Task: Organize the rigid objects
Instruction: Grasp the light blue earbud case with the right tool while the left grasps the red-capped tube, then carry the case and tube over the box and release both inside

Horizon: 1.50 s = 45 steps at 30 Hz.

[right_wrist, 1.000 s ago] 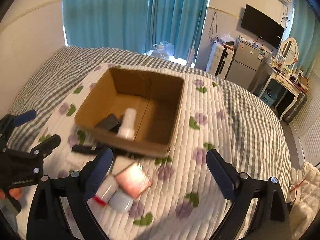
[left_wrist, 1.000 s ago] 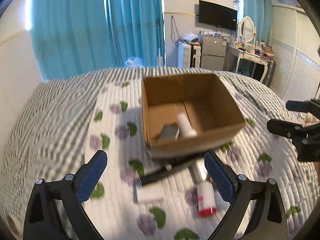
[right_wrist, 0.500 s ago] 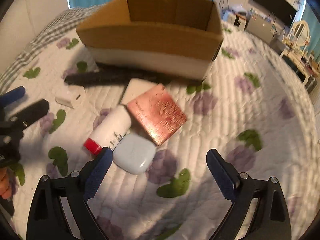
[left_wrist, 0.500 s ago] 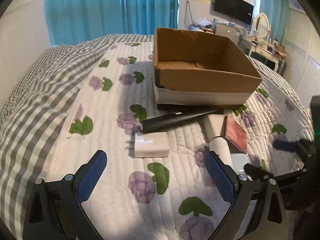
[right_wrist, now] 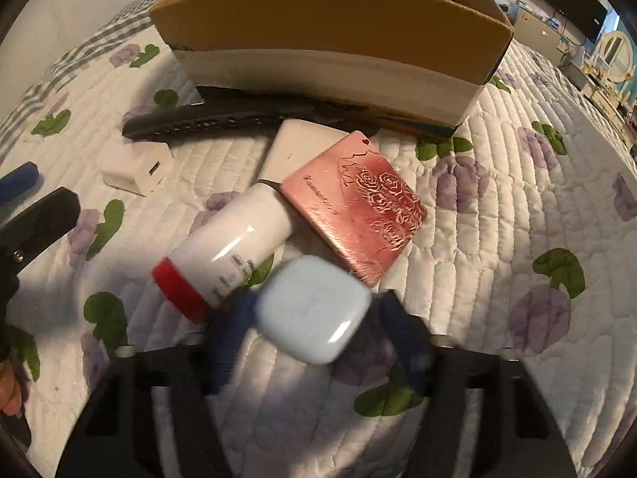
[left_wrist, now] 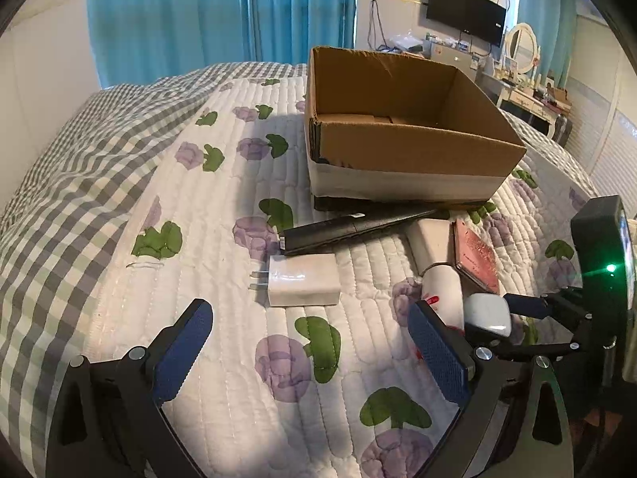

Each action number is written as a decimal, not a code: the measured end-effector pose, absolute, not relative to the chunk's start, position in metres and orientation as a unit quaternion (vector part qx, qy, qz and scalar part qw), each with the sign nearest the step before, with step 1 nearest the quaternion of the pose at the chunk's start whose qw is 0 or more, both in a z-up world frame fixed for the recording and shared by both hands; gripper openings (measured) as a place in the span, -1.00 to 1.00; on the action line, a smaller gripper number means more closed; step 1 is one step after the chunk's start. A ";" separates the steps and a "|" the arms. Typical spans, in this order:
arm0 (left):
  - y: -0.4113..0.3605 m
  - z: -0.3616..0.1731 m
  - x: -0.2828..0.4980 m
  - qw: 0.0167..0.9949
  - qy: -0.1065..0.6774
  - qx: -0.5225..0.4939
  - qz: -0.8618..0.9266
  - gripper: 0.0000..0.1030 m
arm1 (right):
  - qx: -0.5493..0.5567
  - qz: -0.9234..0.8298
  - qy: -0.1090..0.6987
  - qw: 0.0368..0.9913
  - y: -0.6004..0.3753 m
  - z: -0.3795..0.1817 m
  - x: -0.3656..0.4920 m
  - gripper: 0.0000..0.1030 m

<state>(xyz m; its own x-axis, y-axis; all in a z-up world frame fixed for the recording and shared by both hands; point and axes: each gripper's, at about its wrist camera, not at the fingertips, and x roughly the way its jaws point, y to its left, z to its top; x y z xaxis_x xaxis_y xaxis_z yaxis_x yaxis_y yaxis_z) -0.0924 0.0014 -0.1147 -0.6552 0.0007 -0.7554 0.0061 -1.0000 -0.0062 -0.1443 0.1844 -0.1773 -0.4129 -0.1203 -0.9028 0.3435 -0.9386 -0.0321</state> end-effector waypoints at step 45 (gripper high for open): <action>0.079 -0.103 -0.095 -0.085 -0.056 0.442 -0.891 -0.29 | 0.443 -0.888 0.043 0.112 0.254 -0.085 -0.151 0.13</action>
